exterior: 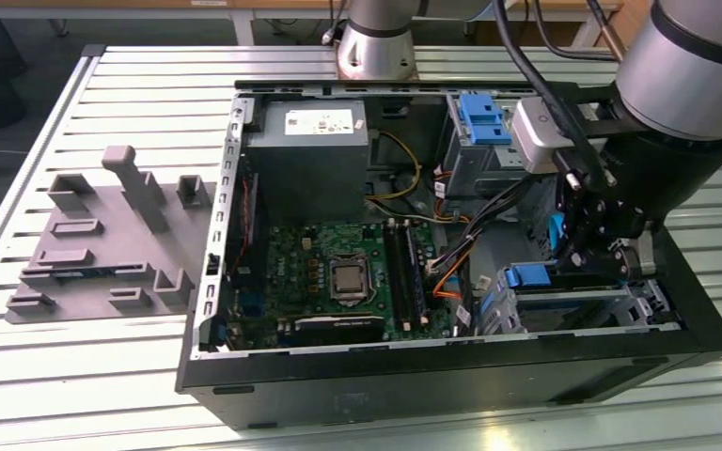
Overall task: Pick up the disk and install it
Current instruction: 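Insert the second disk wire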
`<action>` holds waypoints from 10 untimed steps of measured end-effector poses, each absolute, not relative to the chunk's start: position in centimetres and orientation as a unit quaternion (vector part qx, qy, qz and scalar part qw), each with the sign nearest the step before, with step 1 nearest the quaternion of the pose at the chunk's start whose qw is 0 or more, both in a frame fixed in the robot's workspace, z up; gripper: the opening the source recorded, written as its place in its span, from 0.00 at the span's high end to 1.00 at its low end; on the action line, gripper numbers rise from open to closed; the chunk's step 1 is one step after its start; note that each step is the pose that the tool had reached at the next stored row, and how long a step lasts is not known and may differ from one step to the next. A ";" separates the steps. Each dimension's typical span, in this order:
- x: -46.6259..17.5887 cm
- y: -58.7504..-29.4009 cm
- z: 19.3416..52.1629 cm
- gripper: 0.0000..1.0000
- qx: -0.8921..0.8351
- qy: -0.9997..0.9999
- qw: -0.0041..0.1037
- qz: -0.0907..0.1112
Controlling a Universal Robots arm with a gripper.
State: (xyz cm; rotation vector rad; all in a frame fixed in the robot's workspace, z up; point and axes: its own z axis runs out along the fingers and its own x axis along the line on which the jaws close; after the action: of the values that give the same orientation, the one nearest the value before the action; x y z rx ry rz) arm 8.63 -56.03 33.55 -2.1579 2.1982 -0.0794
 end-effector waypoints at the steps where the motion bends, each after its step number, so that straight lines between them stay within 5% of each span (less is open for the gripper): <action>1: 8.6 -56.0 33.5 0.84 -0.700 0.713 0.030 -0.026; 10: 8.7 -56.0 33.4 0.84 -0.700 0.713 0.030 -0.026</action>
State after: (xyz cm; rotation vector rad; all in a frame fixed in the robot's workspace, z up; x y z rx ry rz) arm 8.72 -56.04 33.36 -2.1566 2.1996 -0.0797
